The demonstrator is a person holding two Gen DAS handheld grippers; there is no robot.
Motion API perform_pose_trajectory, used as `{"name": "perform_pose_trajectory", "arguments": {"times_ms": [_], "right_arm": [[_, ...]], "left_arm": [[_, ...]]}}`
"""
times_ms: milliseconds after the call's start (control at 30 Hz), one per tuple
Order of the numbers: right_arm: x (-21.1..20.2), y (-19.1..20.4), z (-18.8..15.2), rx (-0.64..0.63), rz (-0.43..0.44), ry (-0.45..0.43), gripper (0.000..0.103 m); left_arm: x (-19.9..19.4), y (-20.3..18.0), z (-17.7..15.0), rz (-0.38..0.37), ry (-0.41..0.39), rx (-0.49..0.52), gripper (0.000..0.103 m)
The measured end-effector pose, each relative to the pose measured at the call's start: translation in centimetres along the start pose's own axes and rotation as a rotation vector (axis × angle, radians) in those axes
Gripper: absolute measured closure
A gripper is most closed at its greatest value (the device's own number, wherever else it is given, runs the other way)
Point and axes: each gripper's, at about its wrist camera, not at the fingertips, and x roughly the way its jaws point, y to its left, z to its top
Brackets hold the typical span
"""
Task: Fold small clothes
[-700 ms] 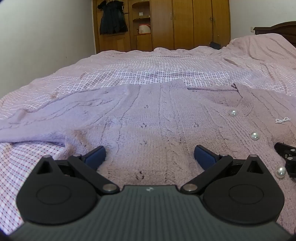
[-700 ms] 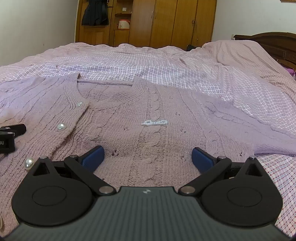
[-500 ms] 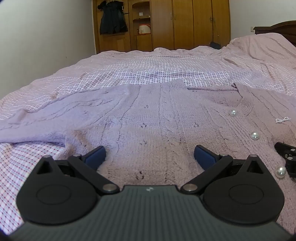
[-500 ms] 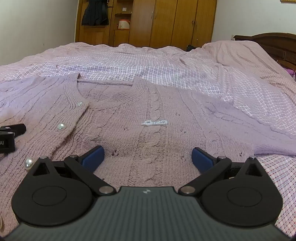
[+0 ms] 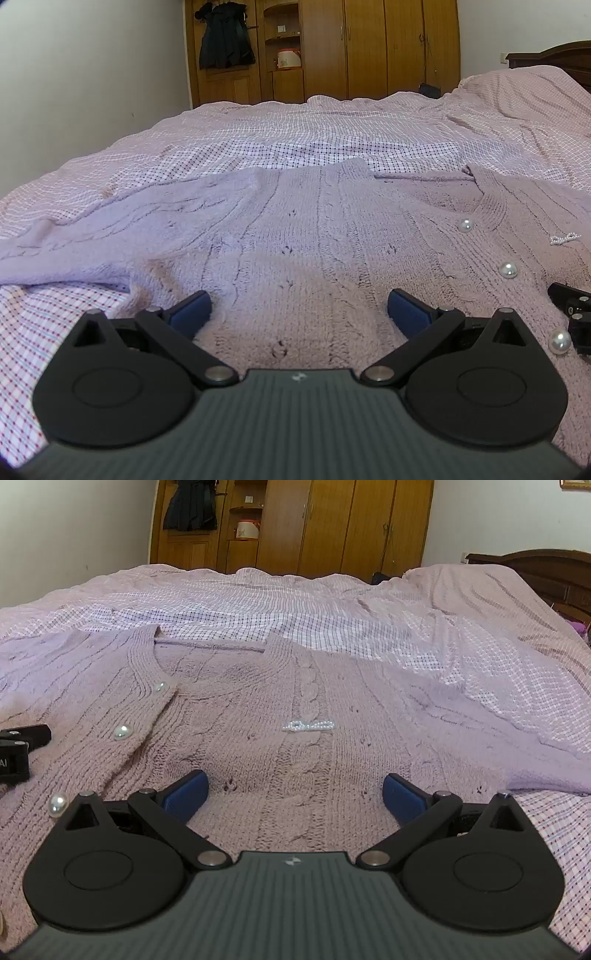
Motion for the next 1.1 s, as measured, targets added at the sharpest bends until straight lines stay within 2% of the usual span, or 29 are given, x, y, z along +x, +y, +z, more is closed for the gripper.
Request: {"name": "perform_pose_trajectory", "arguments": {"times_ms": [1100], "right_arm": [[-0.02, 0.17, -0.04, -0.009, -0.007, -0.001, 0.000]], "left_arm": [[-0.03, -0.02, -0.04, 0.000, -0.002, 0.001, 0.000]]}}
